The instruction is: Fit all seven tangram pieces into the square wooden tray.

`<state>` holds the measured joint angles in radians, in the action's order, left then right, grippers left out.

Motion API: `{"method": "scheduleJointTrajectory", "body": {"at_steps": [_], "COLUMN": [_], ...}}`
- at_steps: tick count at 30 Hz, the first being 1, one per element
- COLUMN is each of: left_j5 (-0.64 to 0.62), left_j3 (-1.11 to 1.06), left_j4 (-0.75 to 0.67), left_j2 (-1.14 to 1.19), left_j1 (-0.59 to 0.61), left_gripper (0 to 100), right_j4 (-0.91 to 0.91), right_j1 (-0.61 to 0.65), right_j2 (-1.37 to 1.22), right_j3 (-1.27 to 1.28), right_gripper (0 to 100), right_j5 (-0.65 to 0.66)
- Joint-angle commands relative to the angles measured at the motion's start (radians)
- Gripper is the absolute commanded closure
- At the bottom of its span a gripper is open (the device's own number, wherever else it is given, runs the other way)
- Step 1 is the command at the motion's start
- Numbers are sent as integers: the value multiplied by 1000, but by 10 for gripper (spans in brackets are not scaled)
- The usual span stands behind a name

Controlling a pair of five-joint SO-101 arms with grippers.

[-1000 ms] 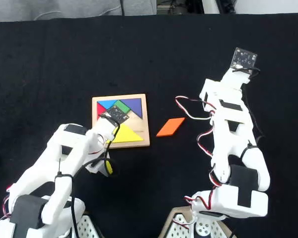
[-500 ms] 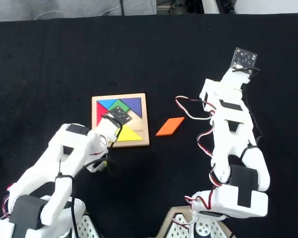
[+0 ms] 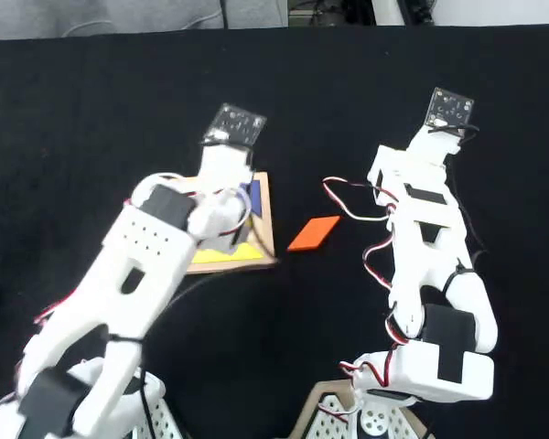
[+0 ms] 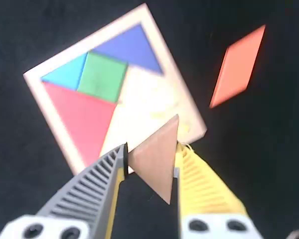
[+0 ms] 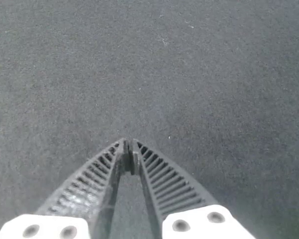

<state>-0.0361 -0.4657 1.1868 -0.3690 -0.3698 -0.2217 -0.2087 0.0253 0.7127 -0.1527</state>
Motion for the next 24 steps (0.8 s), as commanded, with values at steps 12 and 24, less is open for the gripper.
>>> {"method": "scheduleJointTrajectory", "body": {"at_steps": [12, 24], "left_j5": [-489, -485], "left_j3": [97, 56], "left_j4": [-427, -420], "left_j2": [420, 422], "left_j1": [-16, 56], "left_gripper": [945, 941], "right_j4": [14, 12], "right_j1": [17, 17], "right_j2": [13, 10], "right_j3": [-64, -68], "right_gripper": [986, 986], "right_j5": [9, 9]}}
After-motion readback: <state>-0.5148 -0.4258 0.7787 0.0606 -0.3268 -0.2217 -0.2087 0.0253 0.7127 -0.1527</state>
